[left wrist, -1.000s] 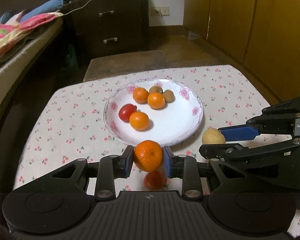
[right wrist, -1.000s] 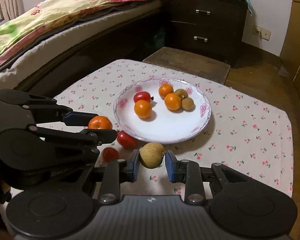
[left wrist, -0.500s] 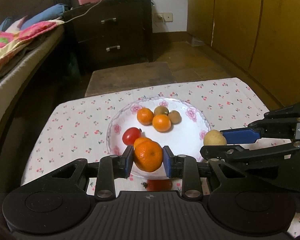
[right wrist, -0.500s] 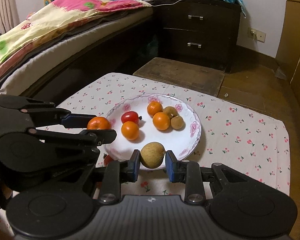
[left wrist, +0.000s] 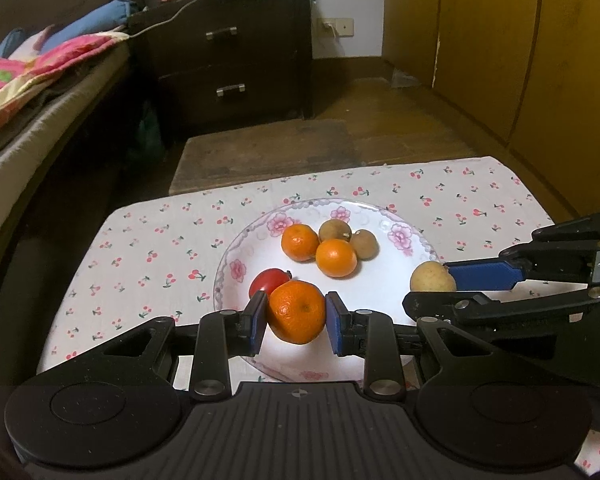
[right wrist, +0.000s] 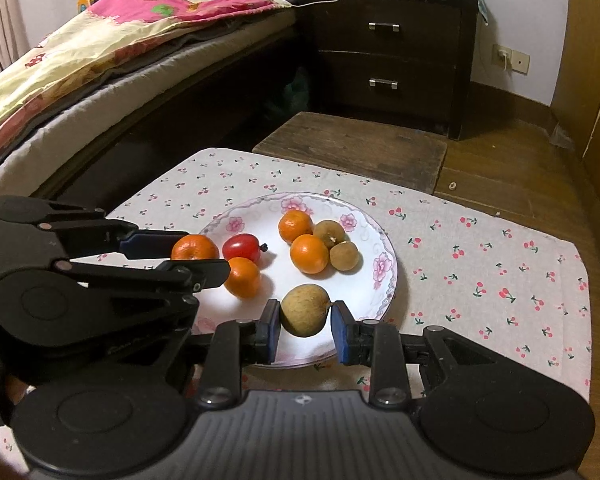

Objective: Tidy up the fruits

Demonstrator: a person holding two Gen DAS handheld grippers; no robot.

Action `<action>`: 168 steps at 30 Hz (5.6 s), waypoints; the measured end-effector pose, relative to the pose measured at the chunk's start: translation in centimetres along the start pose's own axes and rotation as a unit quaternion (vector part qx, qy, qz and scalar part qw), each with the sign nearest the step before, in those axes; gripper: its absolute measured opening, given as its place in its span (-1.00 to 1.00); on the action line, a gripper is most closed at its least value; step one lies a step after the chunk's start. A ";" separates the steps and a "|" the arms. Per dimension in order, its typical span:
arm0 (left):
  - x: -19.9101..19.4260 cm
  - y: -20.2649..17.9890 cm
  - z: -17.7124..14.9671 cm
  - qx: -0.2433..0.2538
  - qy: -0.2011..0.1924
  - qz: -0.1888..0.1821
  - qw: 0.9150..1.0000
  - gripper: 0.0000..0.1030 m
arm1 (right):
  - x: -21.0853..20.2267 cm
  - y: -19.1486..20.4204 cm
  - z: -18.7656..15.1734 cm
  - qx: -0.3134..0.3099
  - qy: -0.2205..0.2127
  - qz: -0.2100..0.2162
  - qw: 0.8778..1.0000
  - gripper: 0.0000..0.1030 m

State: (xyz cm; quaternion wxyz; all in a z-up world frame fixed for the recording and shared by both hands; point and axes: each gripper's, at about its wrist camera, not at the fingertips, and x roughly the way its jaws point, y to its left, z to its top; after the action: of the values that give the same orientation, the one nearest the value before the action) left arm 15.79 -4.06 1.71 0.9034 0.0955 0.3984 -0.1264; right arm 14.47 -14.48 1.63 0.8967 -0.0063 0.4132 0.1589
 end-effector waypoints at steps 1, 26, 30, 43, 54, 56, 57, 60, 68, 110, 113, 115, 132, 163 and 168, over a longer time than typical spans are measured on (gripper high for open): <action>0.2 0.0 0.0 -0.001 0.001 0.000 1.000 -0.27 | 0.1 -0.1 0.0 0.000 0.001 0.000 1.000 -0.41; 1.7 0.6 0.2 -0.018 0.015 0.011 1.000 -0.20 | 2.1 -0.8 0.2 0.017 0.006 0.009 1.000 -0.40; 1.6 0.7 0.2 -0.021 0.014 0.014 1.000 -0.12 | 2.1 -0.9 0.2 0.019 0.004 0.009 1.000 -0.40; 1.1 0.8 0.4 -0.025 0.006 0.011 1.000 -0.02 | 1.8 -1.0 0.2 0.027 0.000 0.005 1.000 -0.40; -0.1 1.1 0.1 -0.031 -0.004 0.009 0.999 0.05 | 0.5 -0.4 -0.1 0.031 -0.007 0.007 0.999 -0.39; -0.3 1.2 0.0 -0.033 -0.006 0.009 0.999 0.07 | 0.2 -0.2 -0.2 0.030 -0.008 0.007 1.000 -0.39; -0.4 1.3 0.0 -0.034 -0.006 0.009 0.999 0.08 | 0.1 -0.2 -0.2 0.030 -0.008 0.007 1.000 -0.39; -0.9 1.5 0.0 -0.036 -0.011 0.007 0.999 0.11 | -0.1 -0.1 -0.4 0.031 -0.009 0.009 0.999 -0.37; -1.8 2.2 -0.6 -0.043 -0.013 0.007 0.999 0.14 | -0.8 1.0 -1.1 0.028 -0.010 0.019 0.999 -0.35; -2.0 3.8 -3.9 -0.059 0.035 -0.042 0.997 0.24 | 0.0 6.2 -5.9 -0.058 0.054 0.053 0.995 -0.42; -1.6 3.1 -4.2 -0.055 0.045 -0.055 0.996 0.24 | -0.8 5.3 -6.4 -0.053 0.061 0.047 0.996 -0.42; -1.1 2.5 -4.5 -0.050 0.052 -0.056 0.996 0.24 | -1.2 5.0 -6.7 -0.052 0.061 0.045 0.996 -0.42; 2.7 0.5 -5.6 -0.046 0.052 -0.043 0.997 0.08 | -1.1 2.9 -7.4 -0.022 0.065 0.048 0.996 -0.42; -2.3 -0.4 -10.0 -0.009 0.070 -0.060 0.996 -0.18 | -1.6 3.9 -9.4 -0.035 0.080 0.046 0.995 -0.41; -2.1 -0.5 -10.1 -0.003 0.067 -0.060 0.996 -0.09 | -1.6 3.9 -9.4 -0.038 0.081 0.048 0.995 -0.41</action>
State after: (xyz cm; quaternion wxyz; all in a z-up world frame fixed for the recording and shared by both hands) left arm 7.23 -1.47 -3.42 0.8659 0.0767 0.4634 -0.1720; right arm 5.46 -12.54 -2.92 0.8505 -0.0340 0.4783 0.2161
